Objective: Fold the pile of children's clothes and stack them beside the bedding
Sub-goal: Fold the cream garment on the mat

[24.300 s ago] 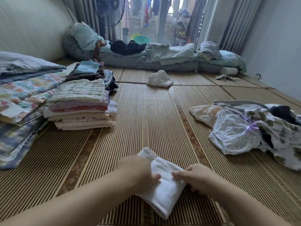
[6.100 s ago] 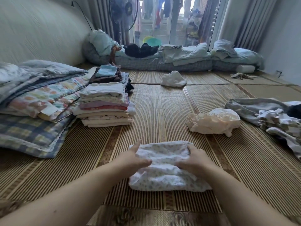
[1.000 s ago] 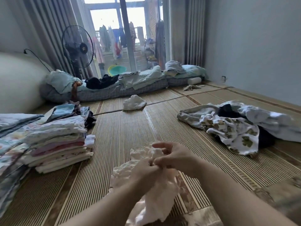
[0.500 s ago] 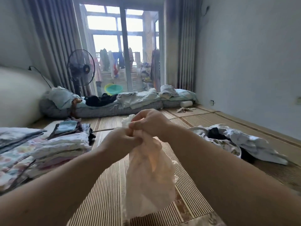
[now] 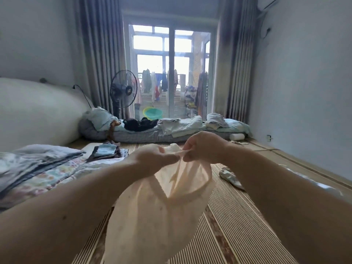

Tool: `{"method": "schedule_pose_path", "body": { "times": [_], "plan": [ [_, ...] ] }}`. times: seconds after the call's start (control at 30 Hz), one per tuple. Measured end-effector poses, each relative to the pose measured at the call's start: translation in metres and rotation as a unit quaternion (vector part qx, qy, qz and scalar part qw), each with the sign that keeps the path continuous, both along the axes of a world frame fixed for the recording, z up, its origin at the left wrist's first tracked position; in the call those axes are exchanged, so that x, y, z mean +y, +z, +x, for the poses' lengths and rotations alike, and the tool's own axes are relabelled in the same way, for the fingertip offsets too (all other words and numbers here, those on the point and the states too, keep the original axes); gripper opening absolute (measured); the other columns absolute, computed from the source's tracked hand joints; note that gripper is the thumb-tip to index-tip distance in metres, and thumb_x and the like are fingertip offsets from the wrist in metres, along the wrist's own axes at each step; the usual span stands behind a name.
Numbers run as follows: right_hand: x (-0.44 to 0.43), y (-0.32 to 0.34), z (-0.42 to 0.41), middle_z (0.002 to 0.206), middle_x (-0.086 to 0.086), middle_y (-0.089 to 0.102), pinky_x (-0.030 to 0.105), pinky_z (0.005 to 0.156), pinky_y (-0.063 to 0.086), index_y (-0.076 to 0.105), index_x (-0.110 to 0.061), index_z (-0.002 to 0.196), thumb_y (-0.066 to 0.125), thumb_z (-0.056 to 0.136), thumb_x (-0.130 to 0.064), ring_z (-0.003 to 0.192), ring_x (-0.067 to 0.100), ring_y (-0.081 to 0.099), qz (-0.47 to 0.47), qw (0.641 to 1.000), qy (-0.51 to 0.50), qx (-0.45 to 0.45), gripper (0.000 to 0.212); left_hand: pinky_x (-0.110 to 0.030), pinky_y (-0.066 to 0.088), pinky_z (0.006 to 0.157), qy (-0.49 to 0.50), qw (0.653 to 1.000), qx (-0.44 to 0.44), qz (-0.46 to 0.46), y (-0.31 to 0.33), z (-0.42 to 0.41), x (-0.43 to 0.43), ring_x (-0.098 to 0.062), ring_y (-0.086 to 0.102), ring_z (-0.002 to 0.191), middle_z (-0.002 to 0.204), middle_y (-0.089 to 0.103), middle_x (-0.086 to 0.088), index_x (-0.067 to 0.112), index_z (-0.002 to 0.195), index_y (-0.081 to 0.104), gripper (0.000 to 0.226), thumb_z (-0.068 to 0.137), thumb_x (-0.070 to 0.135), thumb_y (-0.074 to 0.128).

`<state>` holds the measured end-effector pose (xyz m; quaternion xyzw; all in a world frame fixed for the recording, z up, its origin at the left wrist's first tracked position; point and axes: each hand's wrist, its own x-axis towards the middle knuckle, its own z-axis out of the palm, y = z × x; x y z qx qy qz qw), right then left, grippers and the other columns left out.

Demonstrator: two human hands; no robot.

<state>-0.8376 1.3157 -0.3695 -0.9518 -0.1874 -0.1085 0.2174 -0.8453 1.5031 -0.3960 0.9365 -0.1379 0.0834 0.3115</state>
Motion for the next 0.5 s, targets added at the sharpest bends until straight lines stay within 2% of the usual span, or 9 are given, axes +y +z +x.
{"method": "schedule_pose_path", "body": {
  "times": [0.07,0.1,0.13,0.2,0.33,0.43,0.5],
  "plan": [
    [-0.001,0.001,0.001,0.069,-0.014,0.059,0.012,0.05,0.041,0.066,-0.034,0.071,0.073,0.079,-0.017,0.06,0.002,0.055,0.0,1.0,-0.013,-0.008,0.019,-0.027,0.033,0.054,0.028,0.986,-0.048,0.155,0.001,0.001,0.006,-0.013,0.046,0.057,0.067,0.056,0.0,0.019,0.064,0.048,0.025,0.081,0.037,0.054],
    [-0.002,0.002,0.0,0.067,-0.013,0.058,0.01,0.046,0.04,0.069,-0.03,0.075,0.068,0.081,-0.013,0.057,0.003,0.054,-0.018,0.999,-0.024,-0.019,0.018,-0.027,0.035,0.058,0.038,0.977,-0.062,0.201,0.003,0.002,0.011,-0.015,0.047,0.062,0.074,0.057,-0.003,0.02,0.068,0.048,0.018,0.083,0.029,0.05],
    [-0.004,0.004,-0.001,0.067,-0.012,0.057,0.009,0.041,0.038,0.071,-0.026,0.078,0.062,0.082,-0.009,0.056,0.002,0.052,-0.038,0.998,-0.038,-0.032,0.019,-0.027,0.038,0.062,0.048,0.975,-0.06,0.208,0.004,0.003,0.016,-0.017,0.049,0.068,0.077,0.057,-0.002,0.02,0.072,0.049,0.012,0.083,0.023,0.048],
    [-0.013,0.008,-0.003,0.064,-0.011,0.058,0.008,0.038,0.035,0.072,-0.023,0.077,0.057,0.082,-0.007,0.055,0.001,0.052,-0.034,0.996,-0.07,-0.038,0.022,-0.028,0.039,0.062,0.068,0.984,-0.027,0.164,0.01,0.006,0.031,-0.022,0.053,0.071,0.076,0.059,-0.001,0.016,0.072,0.053,0.01,0.077,0.01,0.047],
    [-0.032,0.012,-0.003,0.055,-0.012,0.06,0.011,0.04,0.036,0.072,-0.02,0.072,0.067,0.076,-0.012,0.051,0.002,0.051,0.021,0.993,-0.117,-0.023,0.011,-0.025,0.038,0.056,0.083,0.992,0.009,0.1,0.026,0.008,0.058,-0.018,0.053,0.065,0.068,0.061,0.0,0.016,0.07,0.062,0.018,0.073,0.003,0.051],
    [-0.031,0.012,0.0,0.042,-0.011,0.056,0.016,0.039,0.038,0.072,-0.017,0.07,0.068,0.077,-0.006,0.04,0.004,0.047,0.111,0.99,-0.089,0.016,0.014,-0.021,0.041,0.053,0.052,0.997,0.011,0.06,0.037,0.007,0.062,-0.012,0.054,0.061,0.068,0.063,0.003,0.021,0.074,0.068,0.023,0.072,0.002,0.055],
    [-0.029,0.013,-0.002,0.043,-0.009,0.056,0.017,0.037,0.036,0.071,-0.017,0.072,0.07,0.079,-0.002,0.035,0.004,0.045,0.163,0.983,-0.058,0.059,0.016,-0.018,0.042,0.048,0.01,0.998,0.0,0.07,0.039,0.003,0.062,-0.008,0.053,0.056,0.069,0.064,0.005,0.025,0.077,0.066,0.026,0.076,0.001,0.057]
  ]
}}
